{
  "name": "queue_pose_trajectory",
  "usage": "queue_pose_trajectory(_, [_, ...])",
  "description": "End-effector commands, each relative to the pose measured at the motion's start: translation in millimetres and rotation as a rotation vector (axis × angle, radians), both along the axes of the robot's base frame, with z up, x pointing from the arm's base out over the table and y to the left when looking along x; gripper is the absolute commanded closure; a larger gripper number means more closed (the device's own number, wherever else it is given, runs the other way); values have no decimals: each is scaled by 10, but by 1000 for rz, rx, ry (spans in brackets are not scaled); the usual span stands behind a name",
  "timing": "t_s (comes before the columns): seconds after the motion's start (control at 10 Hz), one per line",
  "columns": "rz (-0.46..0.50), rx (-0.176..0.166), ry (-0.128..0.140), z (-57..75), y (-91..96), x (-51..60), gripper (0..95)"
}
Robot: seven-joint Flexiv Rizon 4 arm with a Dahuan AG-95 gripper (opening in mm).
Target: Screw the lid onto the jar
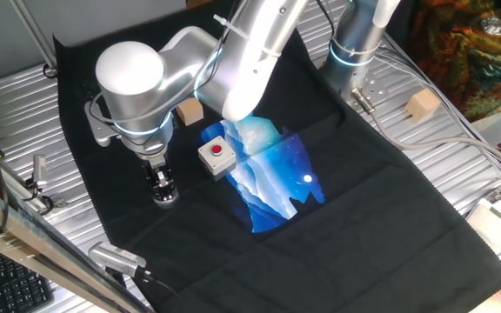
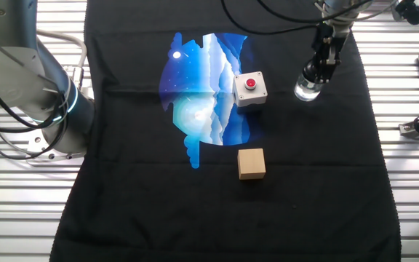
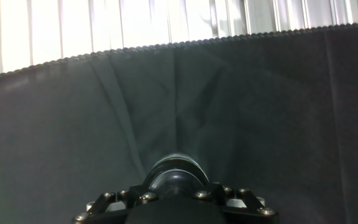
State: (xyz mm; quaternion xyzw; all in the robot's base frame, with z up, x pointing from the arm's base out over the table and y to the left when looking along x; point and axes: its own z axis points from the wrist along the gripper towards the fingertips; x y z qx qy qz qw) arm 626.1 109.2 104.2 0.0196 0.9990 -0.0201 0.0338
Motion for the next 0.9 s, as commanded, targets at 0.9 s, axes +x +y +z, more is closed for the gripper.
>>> queue_pose_trajectory(0.9, [22, 4, 2, 19, 8, -9, 950])
